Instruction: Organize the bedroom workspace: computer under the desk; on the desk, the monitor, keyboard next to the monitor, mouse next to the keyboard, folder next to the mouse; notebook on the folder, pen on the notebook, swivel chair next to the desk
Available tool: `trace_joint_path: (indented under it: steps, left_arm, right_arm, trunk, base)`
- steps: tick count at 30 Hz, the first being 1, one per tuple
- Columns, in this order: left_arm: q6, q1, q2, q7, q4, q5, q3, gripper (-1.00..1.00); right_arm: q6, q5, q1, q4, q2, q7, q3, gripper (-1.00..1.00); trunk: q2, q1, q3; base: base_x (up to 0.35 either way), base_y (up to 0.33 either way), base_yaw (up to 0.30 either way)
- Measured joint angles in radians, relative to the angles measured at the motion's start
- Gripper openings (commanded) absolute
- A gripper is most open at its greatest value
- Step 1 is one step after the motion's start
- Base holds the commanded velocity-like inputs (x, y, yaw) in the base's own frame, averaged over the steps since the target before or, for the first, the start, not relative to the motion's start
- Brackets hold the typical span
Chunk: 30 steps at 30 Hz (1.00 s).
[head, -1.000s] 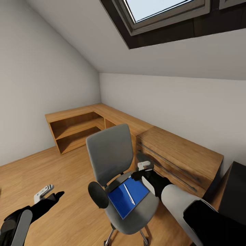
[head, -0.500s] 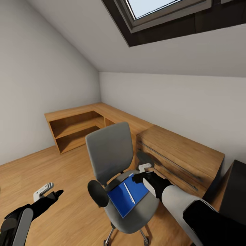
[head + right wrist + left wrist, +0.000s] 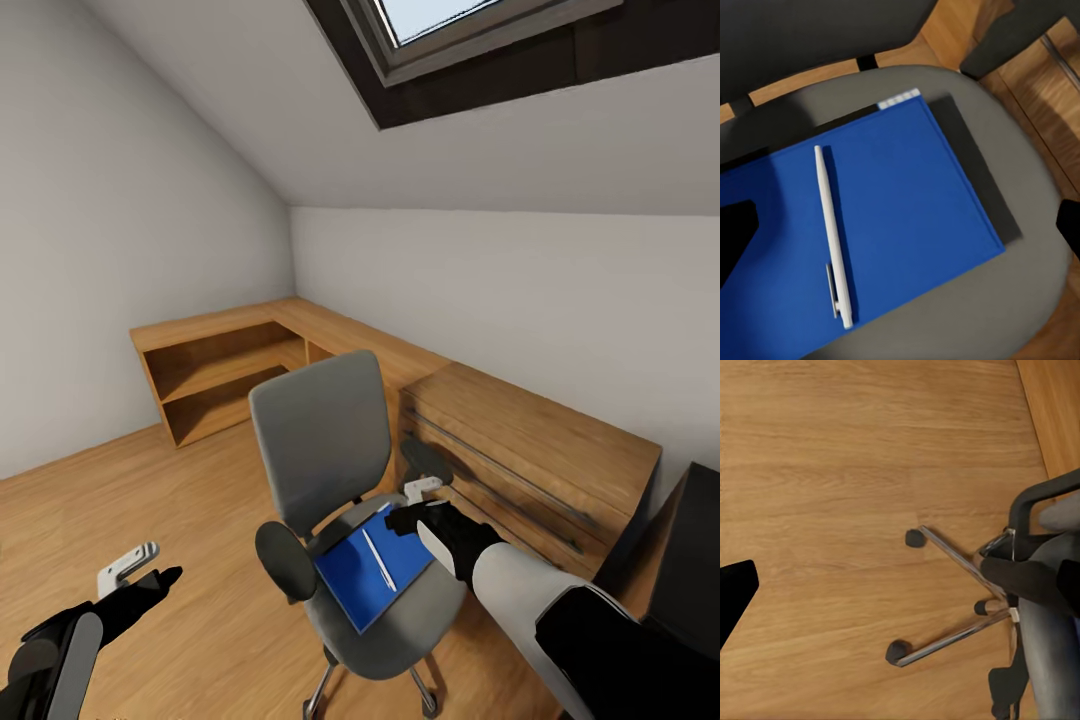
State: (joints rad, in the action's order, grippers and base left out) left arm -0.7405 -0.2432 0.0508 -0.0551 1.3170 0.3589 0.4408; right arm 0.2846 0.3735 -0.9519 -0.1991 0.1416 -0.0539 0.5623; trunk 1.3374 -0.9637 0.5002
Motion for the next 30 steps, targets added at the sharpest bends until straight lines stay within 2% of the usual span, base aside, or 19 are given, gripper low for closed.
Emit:
trace_joint_path:
  steps: [17, 26, 30]
  left_arm:
    - [0.0, 0.0, 0.0, 0.0, 0.0, -0.001, 0.0, 1.0]
    - [-0.001, 0.0, 0.0, 0.0, 0.0, -0.001, 0.0, 1.0]
    - [-0.001, 0.0, 0.0, 0.0, 0.0, -0.001, 0.0, 1.0]
  right_arm:
    - [0.002, 0.0, 0.0, -0.001, 0.001, 0.0, 0.001, 1.0]
    - [0.003, 0.0, 0.0, 0.002, -0.001, 0.005, -0.001, 1.0]
    - [0.009, 0.0, 0.0, 0.003, -0.001, 0.029, -0.001, 1.0]
  trunk:
    - [0.119, -0.065, 0.056]
    - [0.182, -0.1, 0.086]
    - [0.21, -0.115, 0.098]
  base:
    - [0.0, 0.0, 0.138]
    - [0.0, 0.0, 0.037]
    - [0.0, 0.0, 0.003]
